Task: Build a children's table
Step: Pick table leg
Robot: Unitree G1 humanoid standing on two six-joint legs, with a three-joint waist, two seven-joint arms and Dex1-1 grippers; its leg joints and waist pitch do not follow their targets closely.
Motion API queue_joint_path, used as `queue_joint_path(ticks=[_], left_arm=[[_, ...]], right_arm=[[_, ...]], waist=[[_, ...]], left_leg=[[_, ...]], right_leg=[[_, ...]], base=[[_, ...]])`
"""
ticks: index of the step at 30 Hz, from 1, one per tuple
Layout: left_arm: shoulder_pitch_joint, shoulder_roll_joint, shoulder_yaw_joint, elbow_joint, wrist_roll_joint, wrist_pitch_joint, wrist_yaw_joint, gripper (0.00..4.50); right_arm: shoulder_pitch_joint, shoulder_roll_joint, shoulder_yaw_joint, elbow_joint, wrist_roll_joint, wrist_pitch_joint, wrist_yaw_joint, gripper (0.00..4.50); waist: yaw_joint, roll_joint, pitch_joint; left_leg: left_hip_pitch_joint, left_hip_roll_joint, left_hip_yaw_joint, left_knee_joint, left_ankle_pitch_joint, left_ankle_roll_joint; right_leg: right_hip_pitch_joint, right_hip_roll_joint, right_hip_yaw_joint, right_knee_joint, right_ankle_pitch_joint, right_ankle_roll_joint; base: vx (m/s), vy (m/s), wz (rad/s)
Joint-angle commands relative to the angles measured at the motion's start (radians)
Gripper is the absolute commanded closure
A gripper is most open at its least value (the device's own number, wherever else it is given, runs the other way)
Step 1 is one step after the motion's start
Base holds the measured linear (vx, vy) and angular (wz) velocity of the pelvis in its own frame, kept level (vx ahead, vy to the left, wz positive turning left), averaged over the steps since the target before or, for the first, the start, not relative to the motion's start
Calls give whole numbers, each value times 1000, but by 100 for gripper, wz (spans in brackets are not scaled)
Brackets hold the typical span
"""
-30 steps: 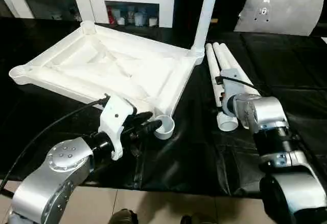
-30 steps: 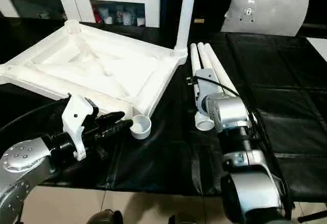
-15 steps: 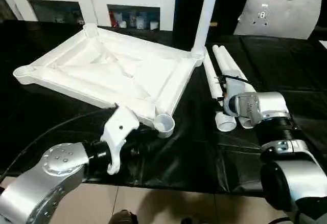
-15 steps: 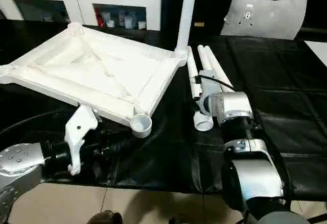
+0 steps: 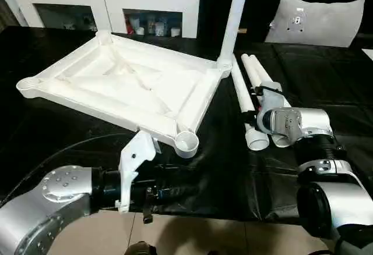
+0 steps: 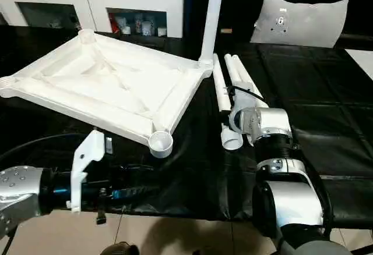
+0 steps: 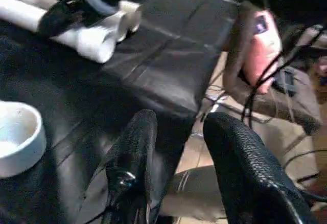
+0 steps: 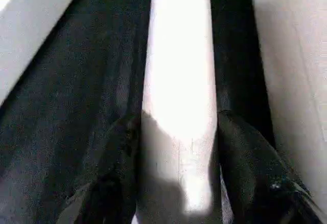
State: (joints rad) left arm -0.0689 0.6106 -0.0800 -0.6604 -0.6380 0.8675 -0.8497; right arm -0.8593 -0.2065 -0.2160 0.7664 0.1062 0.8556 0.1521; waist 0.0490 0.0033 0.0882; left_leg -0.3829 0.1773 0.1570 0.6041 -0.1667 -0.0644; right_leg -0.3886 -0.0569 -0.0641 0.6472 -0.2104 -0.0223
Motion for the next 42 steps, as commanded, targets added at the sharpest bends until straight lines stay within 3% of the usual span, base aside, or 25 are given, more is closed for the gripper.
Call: queue_joint_path(ticks=[1,3,6,9,10,12,16,17,20,21,24,28,29,31,34,36,37,38,39,40,42], left_arm=[[-16,-9,26,36,-11,-40,-24,234],[-44,-57,51,107,-38,-106,-46,219],[-52,-69,51,122,-44,-118,-53,190],[-57,-67,46,133,-46,-125,-68,183],[-59,-69,45,136,-47,-129,-71,165],[-65,-76,47,144,-54,-139,-74,152],[-71,-73,44,159,-55,-158,-84,121],[-74,-70,44,164,-53,-160,-85,111],[-84,-80,54,178,-37,-169,-62,78],[-87,-85,55,181,-32,-173,-52,78],[-117,-133,71,200,-7,-195,27,59],[-165,-199,106,227,-45,-167,116,26],[-199,-246,131,249,-79,-146,178,21],[-217,-273,148,262,-98,-133,217,4],[-278,-367,222,305,-251,-111,321,0],[-310,-415,256,321,-357,-112,364,0],[-322,-429,268,328,-394,-105,385,0],[-339,-443,280,341,-431,-92,412,0],[-344,-446,283,347,-441,-82,419,0],[-351,-450,284,356,-449,-68,420,0],[-356,-454,287,359,-452,-55,421,0]], right_arm=[[-1,4,-31,-34,28,-31,-17,258],[41,22,-77,-150,61,-123,-27,263],[69,28,-76,-216,63,-151,-20,264],[106,42,-83,-322,69,-181,-26,264],[118,48,-90,-362,75,-188,-32,264],[153,74,-133,-489,118,-187,-54,264],[217,100,-145,-653,189,-225,-19,264],[236,110,-149,-702,213,-251,-2,264],[293,128,-127,-845,298,-270,100,265],[306,130,-118,-874,312,-267,121,265],[365,125,-66,-988,383,-228,223,265],[424,127,-37,-1077,537,-149,332,265],[447,135,-30,-1087,607,-118,379,266],[458,136,-24,-1088,634,-105,402,266],[488,131,-6,-1061,701,-59,493,266],[504,122,4,-1036,728,-41,543,266],[508,120,4,-1026,741,-32,556,266],[513,115,8,-1011,752,-24,580,266],[515,113,9,-1008,762,-19,585,266],[519,108,14,-1005,776,-12,596,266],[522,103,17,-1005,787,-8,600,266]], waist=[[1,9,-73],[5,9,-73],[5,9,-79],[6,7,-78],[6,13,-75],[6,10,-73],[8,15,-68],[7,12,-69],[6,16,-68],[7,20,-66],[6,18,-64],[4,15,-61],[4,14,-59],[7,12,-60],[14,14,-59],[16,3,-60],[19,5,-60],[19,3,-60],[20,4,-61],[18,-5,-59],[19,-1,-59]], left_leg=[[18,34,-4,-66,-240,-60],[17,34,-2,-66,-224,-59],[18,37,-4,-68,-190,-53],[16,36,-2,-68,-178,-45],[17,35,-2,-68,-180,-44],[18,36,-1,-71,-186,-41],[21,35,-1,-74,-217,-40],[20,36,-2,-76,-218,-37],[20,37,-2,-78,-220,-32],[20,38,-4,-78,-224,-32],[19,38,-3,-79,-232,-25],[15,36,-6,-79,-241,-19],[18,36,-4,-77,-249,-14],[15,36,-7,-76,-240,-13],[14,31,-3,-69,-243,-13],[7,33,-6,-73,-229,-9],[10,35,-6,-71,-224,-7],[3,33,-7,-71,-206,-5],[6,34,-6,-71,-202,-2],[3,33,-5,-71,-194,2],[4,35,-6,-73,-178,7]], right_leg=[[35,-69,55,-88,-237,-162],[36,-69,56,-89,-213,-157],[40,-66,55,-78,-143,-165],[42,-67,56,-79,-133,-164],[40,-66,56,-79,-135,-165],[40,-65,58,-83,-150,-156],[34,-65,60,-90,-192,-133],[36,-64,59,-90,-198,-126],[35,-62,59,-90,-192,-124],[33,-63,60,-89,-194,-124],[34,-64,61,-95,-212,-121],[37,-65,60,-100,-256,-123],[33,-64,61,-103,-275,-124],[33,-67,59,-106,-294,-122],[32,-68,59,-108,-300,-140],[37,-68,57,-107,-292,-136],[35,-70,58,-107,-283,-143],[40,-69,56,-105,-271,-144],[37,-69,57,-106,-266,-143],[38,-68,56,-106,-267,-134],[38,-68,57,-108,-273,-118]], base=[[0,0,0],[0,0,0],[0,0,0],[0,0,0],[0,0,0],[0,0,0],[0,0,0],[0,0,0],[0,0,0],[0,0,0],[0,0,0],[0,0,0],[0,0,0],[0,0,0],[0,0,0],[0,0,0],[0,0,0],[0,0,0],[0,0,0],[0,0,0],[0,0,0]])
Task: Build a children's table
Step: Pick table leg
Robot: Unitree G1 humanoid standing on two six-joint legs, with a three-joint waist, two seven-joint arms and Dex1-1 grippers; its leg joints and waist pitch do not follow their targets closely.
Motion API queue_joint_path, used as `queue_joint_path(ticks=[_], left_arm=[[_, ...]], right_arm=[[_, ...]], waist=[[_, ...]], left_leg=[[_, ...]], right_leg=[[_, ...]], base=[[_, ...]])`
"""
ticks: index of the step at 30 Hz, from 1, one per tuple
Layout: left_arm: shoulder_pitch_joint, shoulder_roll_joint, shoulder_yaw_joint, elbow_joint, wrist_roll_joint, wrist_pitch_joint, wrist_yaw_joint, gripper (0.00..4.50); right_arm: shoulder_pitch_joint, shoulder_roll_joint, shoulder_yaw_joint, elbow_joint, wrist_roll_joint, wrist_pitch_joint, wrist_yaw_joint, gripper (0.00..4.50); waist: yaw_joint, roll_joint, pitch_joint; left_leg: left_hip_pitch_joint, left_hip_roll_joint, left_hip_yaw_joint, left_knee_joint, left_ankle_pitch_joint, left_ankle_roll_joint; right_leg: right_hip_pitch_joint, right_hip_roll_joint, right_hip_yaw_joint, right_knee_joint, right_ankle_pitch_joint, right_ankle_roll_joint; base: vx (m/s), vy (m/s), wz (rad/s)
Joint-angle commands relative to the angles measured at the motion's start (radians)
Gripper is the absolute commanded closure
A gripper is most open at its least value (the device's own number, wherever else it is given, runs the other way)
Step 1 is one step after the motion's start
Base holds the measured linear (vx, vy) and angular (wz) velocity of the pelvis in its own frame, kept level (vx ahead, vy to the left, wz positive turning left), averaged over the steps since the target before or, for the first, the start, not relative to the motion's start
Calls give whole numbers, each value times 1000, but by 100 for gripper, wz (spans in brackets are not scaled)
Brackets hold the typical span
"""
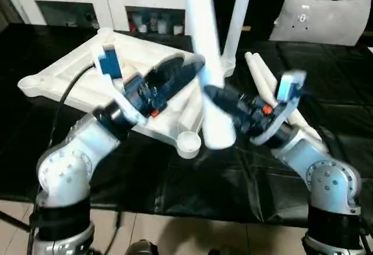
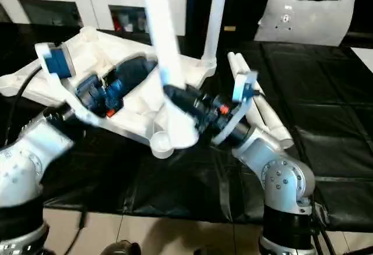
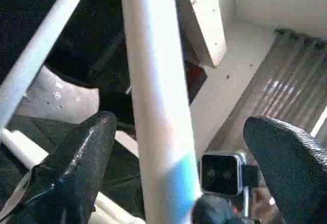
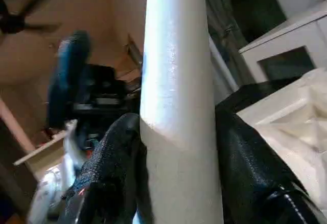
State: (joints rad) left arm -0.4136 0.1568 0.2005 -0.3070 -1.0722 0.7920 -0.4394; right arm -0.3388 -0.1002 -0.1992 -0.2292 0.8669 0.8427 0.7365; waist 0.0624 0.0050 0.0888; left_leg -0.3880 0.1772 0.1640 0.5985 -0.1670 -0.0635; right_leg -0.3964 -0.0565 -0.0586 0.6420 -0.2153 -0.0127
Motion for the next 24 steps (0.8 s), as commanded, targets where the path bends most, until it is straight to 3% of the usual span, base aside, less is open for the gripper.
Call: queue_joint_path(ticks=[1,7,9,11,12,16,18,20,24], left_arm=[[-18,-10,13,8,-22,36,22,0],[-38,-16,18,16,-90,41,92,0],[-37,-12,9,8,-48,27,102,21],[-37,-12,4,3,-15,18,112,21],[-36,-15,5,2,-10,15,120,34],[-27,-11,-18,-19,25,16,152,42],[-20,-13,-33,-28,44,-2,167,42],[-1,-11,-74,-43,116,-46,157,42],[25,-3,-124,-55,204,-90,133,42]], right_arm=[[9,-10,7,-11,45,14,27,266],[31,-29,33,-20,49,21,58,266],[43,-46,88,-39,-68,-65,26,266],[50,-49,125,-44,-151,-135,4,266],[52,-46,135,-44,-176,-160,-2,266],[71,-67,264,-37,-401,-360,-59,266],[81,-60,295,-34,-450,-412,-80,266],[90,-46,339,-14,-535,-507,-118,266],[101,-21,361,11,-579,-570,-142,266]], waist=[[5,-5,-60],[6,-1,-60],[5,0,-60],[5,6,-61],[3,3,-60],[2,9,-59],[-1,8,-57],[-3,7,-54],[-7,8,-52]], left_leg=[[9,35,-12,-67,-168,7],[9,38,-13,-68,-150,7],[8,40,-14,-70,-146,3],[10,42,-14,-71,-142,-6],[9,41,-13,-72,-141,-8],[9,44,-15,-71,-143,-19],[9,42,-14,-73,-161,-16],[9,45,-15,-76,-183,-8],[10,46,-15,-80,-214,-4]], right_leg=[[46,-68,52,-104,-262,-120],[46,-69,50,-100,-195,-140],[47,-69,50,-100,-187,-132],[45,-71,50,-100,-172,-127],[46,-70,51,-101,-161,-125],[44,-72,51,-97,-134,-125],[46,-71,52,-97,-136,-133],[43,-72,53,-102,-157,-129],[43,-72,55,-105,-188,-125]], base=[[0,0,0],[0,0,0],[0,0,0],[0,0,0],[0,0,0],[0,0,0],[0,0,0],[0,0,0],[0,0,0]])
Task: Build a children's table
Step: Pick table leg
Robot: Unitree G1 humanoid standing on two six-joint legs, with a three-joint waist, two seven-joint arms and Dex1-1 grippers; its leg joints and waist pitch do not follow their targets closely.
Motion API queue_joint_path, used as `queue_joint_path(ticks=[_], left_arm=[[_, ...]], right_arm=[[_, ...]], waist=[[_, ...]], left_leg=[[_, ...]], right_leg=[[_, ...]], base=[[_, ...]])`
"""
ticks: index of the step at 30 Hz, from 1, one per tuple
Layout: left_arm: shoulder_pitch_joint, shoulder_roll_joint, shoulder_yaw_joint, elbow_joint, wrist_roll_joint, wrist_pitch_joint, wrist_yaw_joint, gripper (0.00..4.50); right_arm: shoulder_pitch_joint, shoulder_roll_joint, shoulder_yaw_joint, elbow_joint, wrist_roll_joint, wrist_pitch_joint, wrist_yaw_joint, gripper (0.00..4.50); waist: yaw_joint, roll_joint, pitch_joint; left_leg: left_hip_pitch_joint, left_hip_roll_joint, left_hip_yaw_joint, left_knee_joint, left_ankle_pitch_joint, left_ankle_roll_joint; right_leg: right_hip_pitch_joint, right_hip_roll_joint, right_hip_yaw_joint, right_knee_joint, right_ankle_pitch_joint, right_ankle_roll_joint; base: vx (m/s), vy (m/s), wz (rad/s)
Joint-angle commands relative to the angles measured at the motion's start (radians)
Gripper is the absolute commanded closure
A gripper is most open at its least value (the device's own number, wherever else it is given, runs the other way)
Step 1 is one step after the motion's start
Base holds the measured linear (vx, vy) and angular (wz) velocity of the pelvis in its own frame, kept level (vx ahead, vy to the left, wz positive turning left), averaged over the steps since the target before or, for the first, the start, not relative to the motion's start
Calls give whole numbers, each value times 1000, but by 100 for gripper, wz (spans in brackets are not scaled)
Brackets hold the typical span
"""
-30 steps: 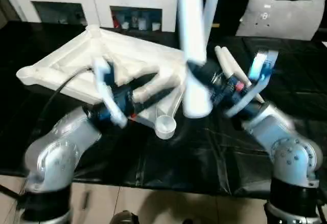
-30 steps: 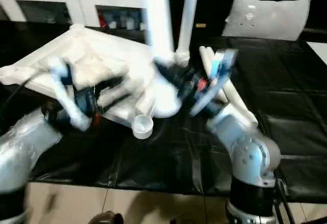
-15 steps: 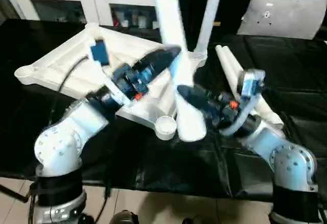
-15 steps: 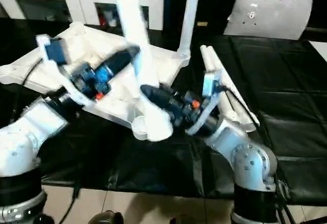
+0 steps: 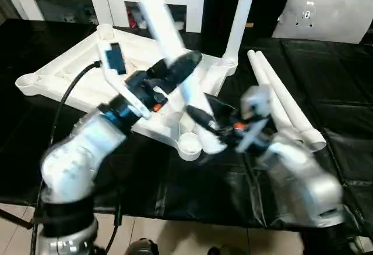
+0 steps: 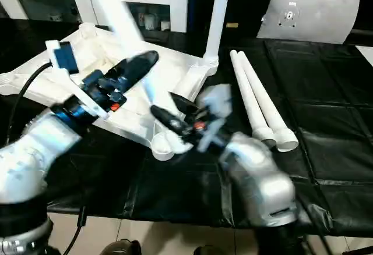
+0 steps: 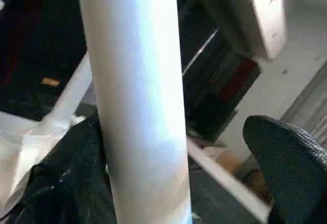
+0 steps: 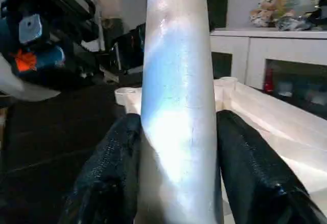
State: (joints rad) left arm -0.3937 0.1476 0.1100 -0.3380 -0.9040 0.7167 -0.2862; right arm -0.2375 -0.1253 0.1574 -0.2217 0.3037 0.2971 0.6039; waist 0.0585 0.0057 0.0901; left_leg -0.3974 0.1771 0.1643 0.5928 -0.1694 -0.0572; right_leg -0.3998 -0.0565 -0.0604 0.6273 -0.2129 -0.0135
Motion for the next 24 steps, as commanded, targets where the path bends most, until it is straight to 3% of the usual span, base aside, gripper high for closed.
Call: queue_joint_path(ticks=[1,8,10,11,14,17,21,24], left_arm=[[8,5,-37,-24,43,-21,-21,42],[33,-8,-71,-40,113,-100,-16,42],[41,-3,-92,-44,160,-149,-37,42],[51,23,-126,-41,235,-209,-70,42],[61,55,-153,-27,296,-252,-104,42],[65,64,-155,-18,313,-263,-108,42],[69,132,-200,18,418,-308,-117,42],[73,137,-204,34,444,-324,-107,42]], right_arm=[[1,6,6,5,-19,-31,-12,266],[3,14,39,38,-99,-131,-59,266],[4,17,46,49,-113,-154,-63,266],[5,20,52,60,-123,-171,-63,266],[6,24,55,66,-128,-182,-63,266],[8,23,59,72,-132,-198,-63,266],[13,16,70,72,-138,-210,-56,266],[19,11,78,72,-142,-218,-52,266]], waist=[[-3,8,-53],[-7,10,-52],[-8,7,-52],[-8,8,-53],[-11,12,-54],[-14,12,-56],[-17,14,-54],[-18,16,-54]], left_leg=[[20,47,-17,-75,-213,-9],[18,46,-16,-76,-213,-9],[16,47,-17,-76,-210,2],[17,48,-17,-76,-210,3],[19,50,-18,-78,-206,6],[20,50,-17,-76,-193,4],[20,49,-17,-78,-213,6],[21,50,-17,-78,-218,0]], right_leg=[[46,-71,57,-90,-190,-123],[47,-71,57,-86,-139,-138],[47,-72,58,-90,-141,-131],[47,-73,58,-90,-144,-129],[47,-72,58,-86,-122,-126],[48,-71,57,-79,-67,-153],[48,-70,57,-80,-84,-154],[48,-72,58,-81,-93,-155]], base=[[0,0,0],[0,0,0],[0,0,0],[0,0,0],[0,0,0],[0,0,0],[0,0,0],[0,0,0]])
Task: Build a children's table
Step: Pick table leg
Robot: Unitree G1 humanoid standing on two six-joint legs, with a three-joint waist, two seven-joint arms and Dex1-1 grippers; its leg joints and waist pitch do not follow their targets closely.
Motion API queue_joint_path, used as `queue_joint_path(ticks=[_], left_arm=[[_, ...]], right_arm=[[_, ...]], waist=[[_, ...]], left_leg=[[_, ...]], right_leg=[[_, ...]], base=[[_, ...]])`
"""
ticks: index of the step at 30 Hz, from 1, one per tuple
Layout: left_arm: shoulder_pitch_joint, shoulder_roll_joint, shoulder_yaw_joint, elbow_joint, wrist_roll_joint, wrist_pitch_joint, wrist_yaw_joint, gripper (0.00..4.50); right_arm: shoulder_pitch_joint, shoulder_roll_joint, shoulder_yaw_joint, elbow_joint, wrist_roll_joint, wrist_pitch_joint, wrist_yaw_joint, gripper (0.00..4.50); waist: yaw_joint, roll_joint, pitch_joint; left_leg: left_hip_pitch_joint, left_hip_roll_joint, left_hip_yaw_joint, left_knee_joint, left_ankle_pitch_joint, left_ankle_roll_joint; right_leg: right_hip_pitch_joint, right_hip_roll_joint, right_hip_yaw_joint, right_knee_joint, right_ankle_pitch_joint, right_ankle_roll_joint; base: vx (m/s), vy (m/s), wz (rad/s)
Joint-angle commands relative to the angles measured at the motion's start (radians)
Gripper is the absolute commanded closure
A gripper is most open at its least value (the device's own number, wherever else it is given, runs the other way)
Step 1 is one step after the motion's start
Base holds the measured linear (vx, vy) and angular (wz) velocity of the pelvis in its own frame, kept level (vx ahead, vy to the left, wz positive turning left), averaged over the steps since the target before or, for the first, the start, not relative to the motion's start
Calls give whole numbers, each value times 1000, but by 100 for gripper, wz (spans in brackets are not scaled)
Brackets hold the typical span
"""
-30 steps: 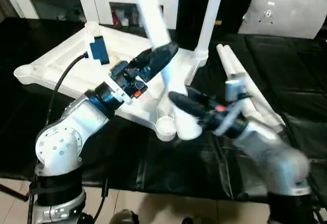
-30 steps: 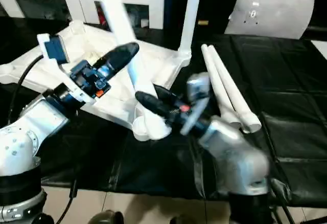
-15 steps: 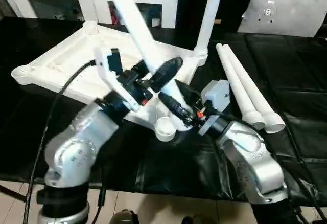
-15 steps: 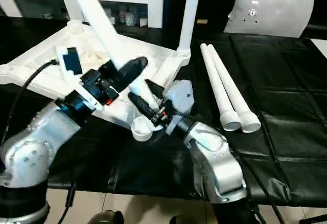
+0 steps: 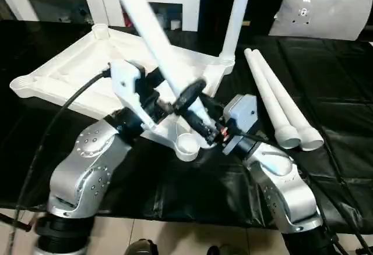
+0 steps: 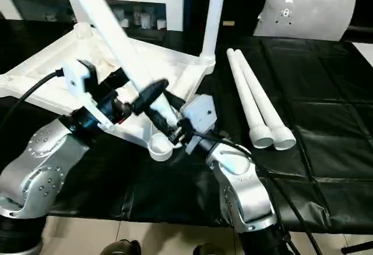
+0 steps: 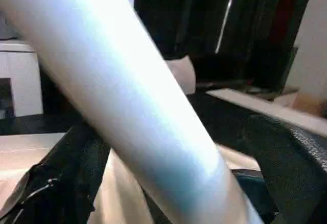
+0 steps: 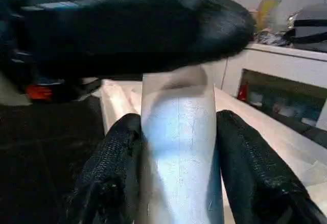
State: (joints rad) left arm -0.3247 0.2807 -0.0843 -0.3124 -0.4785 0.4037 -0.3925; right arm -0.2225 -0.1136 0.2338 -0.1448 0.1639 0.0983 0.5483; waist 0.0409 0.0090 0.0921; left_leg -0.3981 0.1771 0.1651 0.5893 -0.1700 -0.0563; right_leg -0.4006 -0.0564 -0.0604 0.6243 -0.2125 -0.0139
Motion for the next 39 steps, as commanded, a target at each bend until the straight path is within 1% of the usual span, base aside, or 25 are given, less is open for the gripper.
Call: queue_joint_path(ticks=[1,2,3,4,5,7,9,11,12,14,16,17,20,22,24,26,27,29,31,32,34,36,37,38,39], left_arm=[[4,4,-10,9,18,-11,-1,42],[5,3,-11,25,48,-43,-3,42],[5,3,-11,25,48,-43,-3,42],[4,12,-17,41,84,-68,2,42],[2,19,-17,65,125,-99,7,42],[4,13,-9,73,120,-103,7,44],[10,5,-1,71,101,-100,3,79],[15,3,-3,71,101,-107,-4,85],[17,4,-5,72,104,-110,-6,85],[21,6,-12,75,117,-121,-12,119],[23,6,-17,84,131,-138,-17,121],[23,5,-18,88,135,-145,-19,124],[24,4,-18,91,136,-150,-21,154],[29,-5,-12,89,117,-140,-23,158],[39,-32,10,78,53,-97,-19,172],[40,-35,12,77,46,-92,-18,177],[49,-62,34,63,-27,-34,-6,182],[54,-96,58,50,-121,44,24,197],[55,-104,63,48,-142,65,34,204],[57,-125,75,45,-190,95,52,210],[58,-136,82,45,-210,107,61,217],[44,-178,124,44,-255,131,113,222],[43,-180,127,43,-257,133,118,222],[32,-197,150,45,-272,147,149,222],[25,-195,154,47,-263,151,160,222]], right_arm=[[3,-1,2,-5,-2,-19,4,266],[10,-9,10,-3,-10,-34,13,266],[10,-9,10,-3,-10,-34,13,266],[15,-12,13,-2,-13,-41,17,266],[22,-16,16,-1,-17,-50,22,266],[25,-18,17,2,-17,-55,22,266],[25,-19,15,3,-18,-58,20,266],[24,-20,15,6,-19,-62,19,266],[24,-21,15,7,-19,-63,18,266],[22,-22,15,10,-20,-67,18,266],[21,-23,16,14,-21,-72,18,266],[21,-24,16,16,-22,-75,19,266],[21,-24,18,18,-22,-78,20,266],[21,-25,20,18,-22,-78,22,266],[23,-28,23,19,-23,-79,25,266],[23,-28,24,19,-23,-80,25,266],[25,-31,25,22,-25,-83,26,266],[21,-32,23,32,-27,-91,24,266],[20,-33,22,34,-27,-92,23,266],[15,-32,21,39,-29,-94,21,266],[13,-33,20,41,-30,-95,21,266],[7,-35,22,47,-34,-97,16,266],[6,-35,22,47,-34,-97,16,266],[3,-35,22,50,-39,-98,14,266],[1,-35,24,52,-47,-99,10,266]], waist=[[0,13,-56],[-1,13,-57],[-2,13,-57],[-2,12,-57],[-2,14,-58],[-1,14,-60],[-2,13,-59],[-2,14,-61],[-2,13,-61],[-2,12,-61],[-2,13,-62],[-2,11,-61],[-2,13,-62],[-1,11,-62],[-1,12,-64],[-1,11,-63],[-1,11,-64],[0,10,-64],[0,9,-63],[0,8,-62],[0,8,-62],[0,5,-62],[0,5,-62],[0,3,-62],[1,3,-63]], left_leg=[[22,50,-18,-74,-215,-2],[21,50,-19,-74,-214,-1],[21,50,-18,-74,-214,1],[20,50,-18,-74,-210,6],[20,50,-18,-73,-209,8],[21,51,-18,-72,-203,8],[21,51,-18,-72,-208,8],[20,51,-18,-71,-202,12],[20,51,-17,-71,-202,13],[20,50,-17,-69,-198,17],[21,51,-17,-69,-199,19],[20,51,-16,-69,-200,21],[22,51,-16,-69,-204,19],[20,51,-16,-69,-197,19],[20,51,-16,-68,-191,18],[20,51,-15,-68,-193,18],[20,50,-14,-66,-191,19],[20,49,-13,-65,-192,20],[20,48,-12,-64,-199,22],[19,48,-13,-64,-205,23],[19,48,-12,-65,-204,23],[18,48,-13,-64,-201,26],[18,48,-12,-63,-199,26],[17,47,-12,-62,-195,28],[17,47,-12,-62,-193,28]], right_leg=[[49,-72,58,-77,-87,-157],[49,-73,58,-77,-77,-164],[49,-73,58,-77,-75,-164],[50,-72,58,-78,-66,-165],[51,-73,58,-77,-66,-165],[51,-74,59,-74,-57,-170],[51,-74,58,-73,-50,-182],[52,-75,58,-73,-45,-189],[52,-75,58,-74,-46,-190],[53,-74,58,-73,-43,-191],[52,-75,58,-73,-50,-192],[53,-75,58,-74,-55,-192],[51,-74,58,-73,-62,-190],[52,-74,59,-72,-53,-193],[54,-75,58,-69,-45,-199],[53,-74,58,-71,-47,-201],[53,-75,59,-69,-44,-204],[53,-74,58,-70,-54,-211],[53,-73,58,-72,-72,-212],[53,-72,58,-74,-90,-206],[53,-72,58,-75,-98,-202],[54,-71,57,-76,-103,-194],[54,-72,58,-75,-102,-195],[54,-72,58,-76,-102,-192],[54,-71,57,-77,-105,-190]], base=[[0,0,0],[0,0,0],[0,0,0],[0,0,0],[0,0,0],[0,0,0],[0,0,0],[0,0,0],[0,0,0],[0,0,0],[0,0,0],[0,0,0],[0,0,0],[0,0,0],[0,0,0],[0,0,0],[0,0,0],[0,0,0],[0,0,0],[0,0,0],[0,0,0],[0,0,0],[0,0,0],[0,0,0],[0,0,0]])
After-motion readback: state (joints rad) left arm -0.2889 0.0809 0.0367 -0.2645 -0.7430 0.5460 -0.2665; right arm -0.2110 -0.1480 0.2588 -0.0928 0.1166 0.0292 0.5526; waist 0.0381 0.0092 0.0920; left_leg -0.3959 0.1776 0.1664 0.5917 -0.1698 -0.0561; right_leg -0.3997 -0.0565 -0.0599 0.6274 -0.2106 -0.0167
